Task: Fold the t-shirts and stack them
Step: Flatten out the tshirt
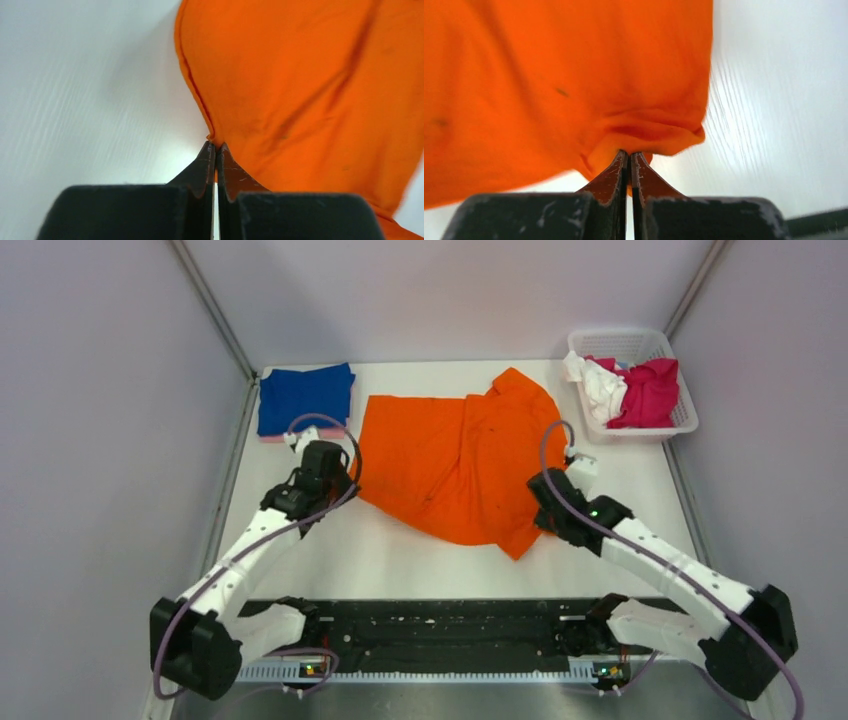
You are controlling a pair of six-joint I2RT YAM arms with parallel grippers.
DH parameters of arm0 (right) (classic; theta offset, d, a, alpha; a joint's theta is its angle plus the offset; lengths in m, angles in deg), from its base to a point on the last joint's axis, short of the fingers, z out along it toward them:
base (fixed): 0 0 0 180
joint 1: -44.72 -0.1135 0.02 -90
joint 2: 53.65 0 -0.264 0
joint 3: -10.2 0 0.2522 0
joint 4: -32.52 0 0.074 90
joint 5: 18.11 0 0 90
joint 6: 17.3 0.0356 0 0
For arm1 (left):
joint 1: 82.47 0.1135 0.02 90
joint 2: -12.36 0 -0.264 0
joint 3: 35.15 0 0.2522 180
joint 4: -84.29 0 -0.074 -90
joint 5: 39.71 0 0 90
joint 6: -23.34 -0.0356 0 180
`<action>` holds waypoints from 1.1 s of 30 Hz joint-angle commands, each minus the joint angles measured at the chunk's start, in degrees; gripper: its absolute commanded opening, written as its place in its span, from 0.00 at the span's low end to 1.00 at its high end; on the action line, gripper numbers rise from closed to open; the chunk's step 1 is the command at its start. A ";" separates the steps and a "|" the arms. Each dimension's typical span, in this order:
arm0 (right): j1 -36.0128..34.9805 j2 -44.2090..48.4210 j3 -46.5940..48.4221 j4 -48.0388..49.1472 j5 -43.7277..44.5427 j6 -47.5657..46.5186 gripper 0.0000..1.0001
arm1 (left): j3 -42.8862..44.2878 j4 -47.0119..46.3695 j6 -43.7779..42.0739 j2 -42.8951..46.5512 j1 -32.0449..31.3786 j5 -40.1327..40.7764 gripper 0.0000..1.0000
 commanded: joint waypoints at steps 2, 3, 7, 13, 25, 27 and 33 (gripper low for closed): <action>-0.39 12.47 18.93 3.18 17.40 -13.30 0.00 | 16.22 -6.53 -8.16 10.52 -0.22 4.61 0.00; -0.39 14.00 21.98 4.19 17.33 -16.39 0.00 | 18.02 -7.45 -9.37 12.26 -0.19 4.86 0.00; -0.39 18.18 33.23 9.73 11.54 -26.09 0.00 | 26.47 -10.78 -13.86 17.49 -0.23 4.59 0.00; -0.39 17.68 52.96 9.71 0.45 -34.63 0.00 | 42.99 -9.26 -18.61 19.19 -0.23 0.14 0.00; -0.36 10.59 68.87 9.94 1.65 -44.84 0.00 | 58.98 -2.90 -23.11 14.16 -0.25 -0.89 0.00; -0.36 8.85 67.40 12.83 8.27 -47.54 0.00 | 55.98 -3.80 -23.20 13.25 -0.21 1.38 0.00; 0.08 2.13 52.05 29.17 29.94 -58.76 0.00 | 44.75 -4.07 -20.18 5.69 0.02 14.99 0.00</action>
